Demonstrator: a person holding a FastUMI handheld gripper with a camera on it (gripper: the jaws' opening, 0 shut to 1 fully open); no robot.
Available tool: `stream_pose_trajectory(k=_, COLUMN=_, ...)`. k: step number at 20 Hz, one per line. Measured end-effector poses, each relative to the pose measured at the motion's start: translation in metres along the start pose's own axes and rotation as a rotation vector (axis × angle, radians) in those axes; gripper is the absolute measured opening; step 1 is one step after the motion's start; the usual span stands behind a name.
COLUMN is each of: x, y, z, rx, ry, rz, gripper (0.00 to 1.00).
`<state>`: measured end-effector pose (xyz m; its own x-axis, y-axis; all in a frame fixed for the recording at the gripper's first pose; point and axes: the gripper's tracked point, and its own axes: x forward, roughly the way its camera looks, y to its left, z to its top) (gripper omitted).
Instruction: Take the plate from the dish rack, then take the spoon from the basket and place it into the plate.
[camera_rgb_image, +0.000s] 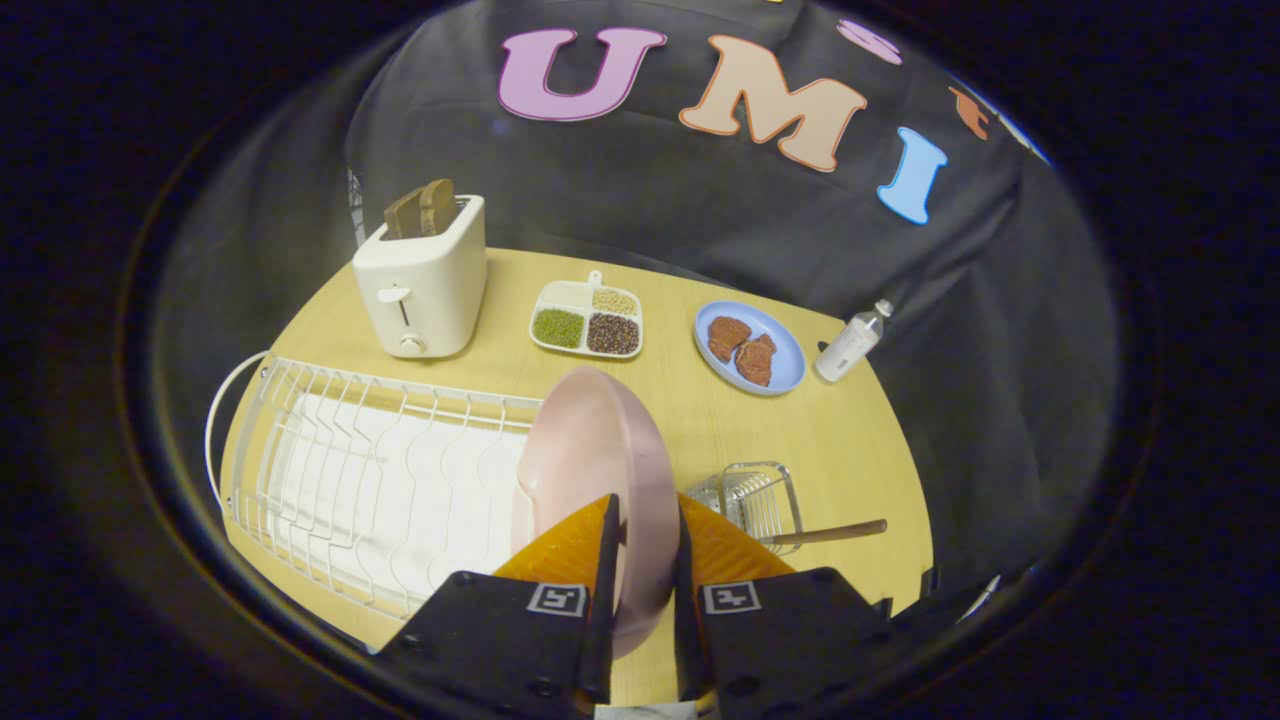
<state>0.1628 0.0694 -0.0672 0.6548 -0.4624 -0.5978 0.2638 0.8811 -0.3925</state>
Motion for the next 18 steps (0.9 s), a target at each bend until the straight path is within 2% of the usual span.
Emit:
stream_pose_trajectory(k=8, x=-0.019, y=0.01, z=0.037, rx=-0.144, ry=-0.17, rz=-0.118, gripper=0.24)
stream_pose_trajectory(k=13, x=-0.047, y=0.009, z=0.071, rx=-0.209, ry=-0.333, rz=-0.199, gripper=0.23)
stream_pose_trajectory(k=18, x=-0.079, y=0.001, z=0.089, rx=-0.228, ry=-0.437, rz=-0.208, gripper=0.23)
